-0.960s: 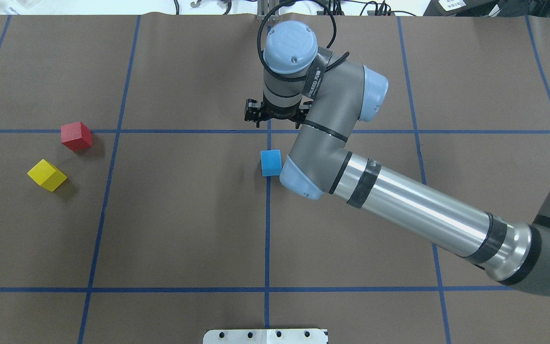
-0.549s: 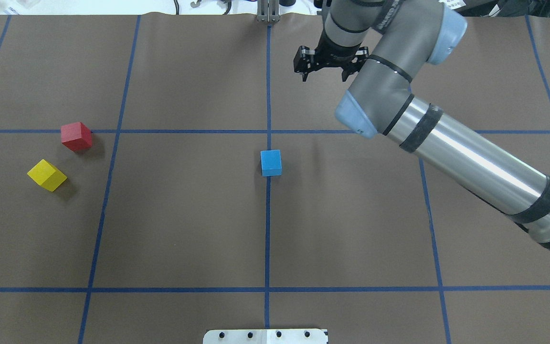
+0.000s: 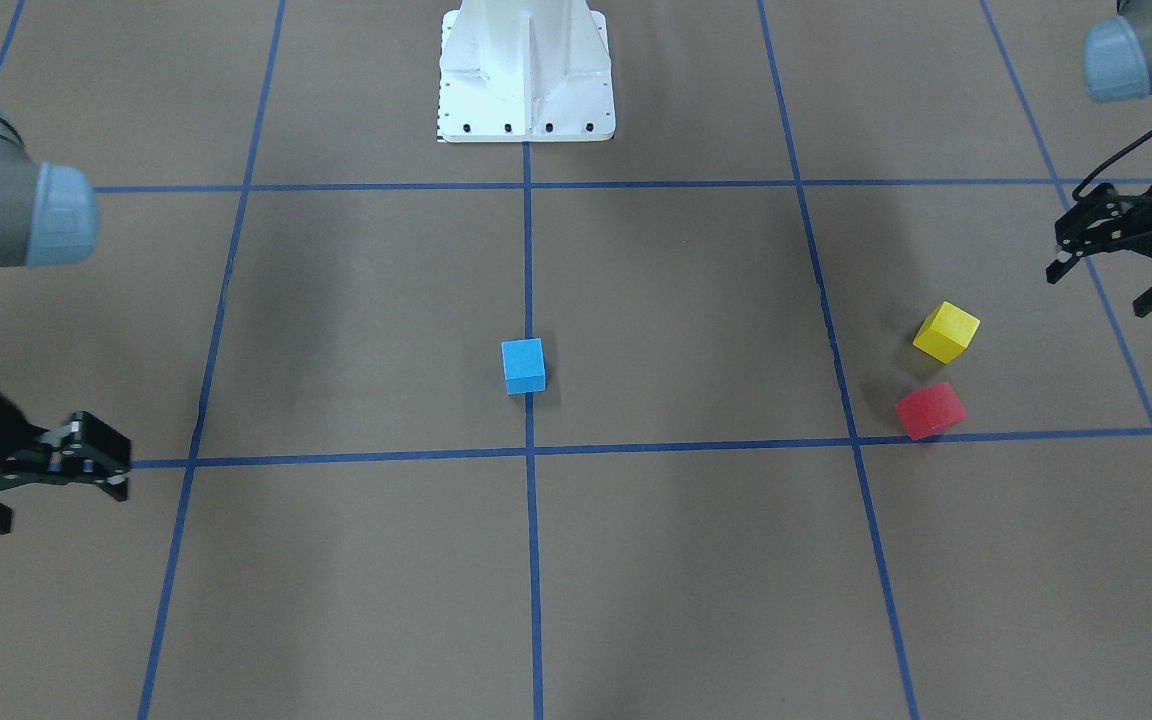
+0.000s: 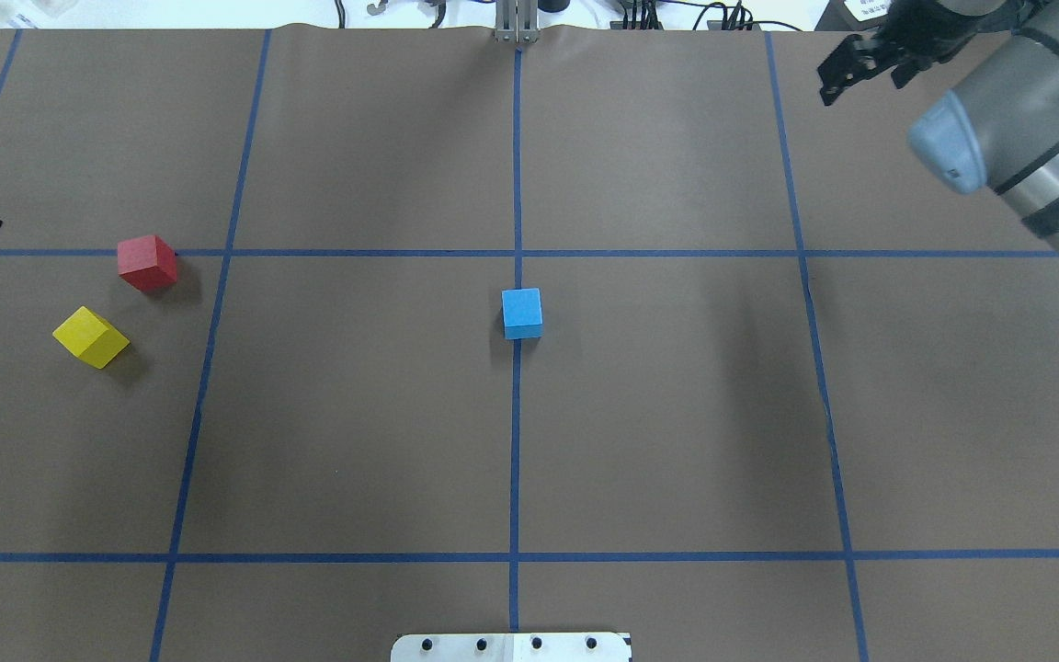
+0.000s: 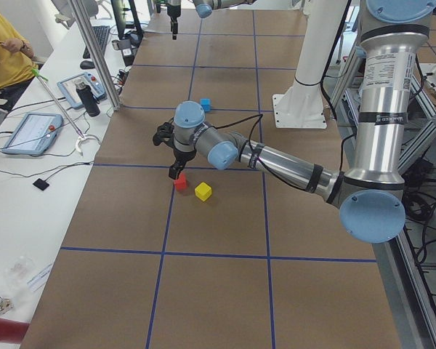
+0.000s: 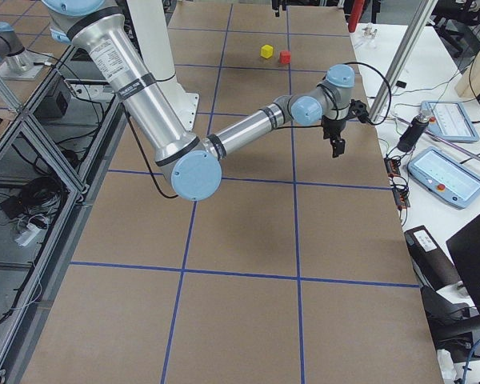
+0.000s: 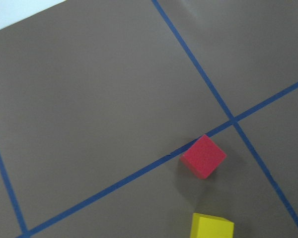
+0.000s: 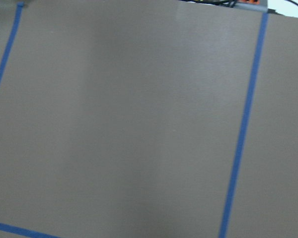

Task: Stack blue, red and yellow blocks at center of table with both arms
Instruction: 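Withdraw the right arm while the left gripper reaches toward the red cube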

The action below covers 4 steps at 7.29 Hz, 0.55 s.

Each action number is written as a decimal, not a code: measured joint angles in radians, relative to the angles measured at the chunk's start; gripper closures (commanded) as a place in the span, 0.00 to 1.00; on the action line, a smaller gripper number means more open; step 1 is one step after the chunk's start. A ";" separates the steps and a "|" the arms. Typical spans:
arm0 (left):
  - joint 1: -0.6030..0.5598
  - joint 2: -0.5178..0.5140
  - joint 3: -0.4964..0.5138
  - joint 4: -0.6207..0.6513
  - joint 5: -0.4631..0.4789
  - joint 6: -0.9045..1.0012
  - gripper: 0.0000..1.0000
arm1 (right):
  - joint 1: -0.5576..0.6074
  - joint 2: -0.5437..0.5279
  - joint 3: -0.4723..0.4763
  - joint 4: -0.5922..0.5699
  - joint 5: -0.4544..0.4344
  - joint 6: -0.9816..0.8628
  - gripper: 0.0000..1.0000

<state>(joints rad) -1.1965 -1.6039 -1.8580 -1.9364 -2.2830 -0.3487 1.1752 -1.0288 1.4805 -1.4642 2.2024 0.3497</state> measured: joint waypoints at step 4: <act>0.226 -0.112 0.116 -0.053 0.226 -0.543 0.00 | 0.183 -0.171 0.002 0.004 0.110 -0.323 0.00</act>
<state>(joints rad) -0.9709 -1.7162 -1.7419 -1.9891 -2.0568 -0.8920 1.3585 -1.1997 1.4827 -1.4606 2.3126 0.0266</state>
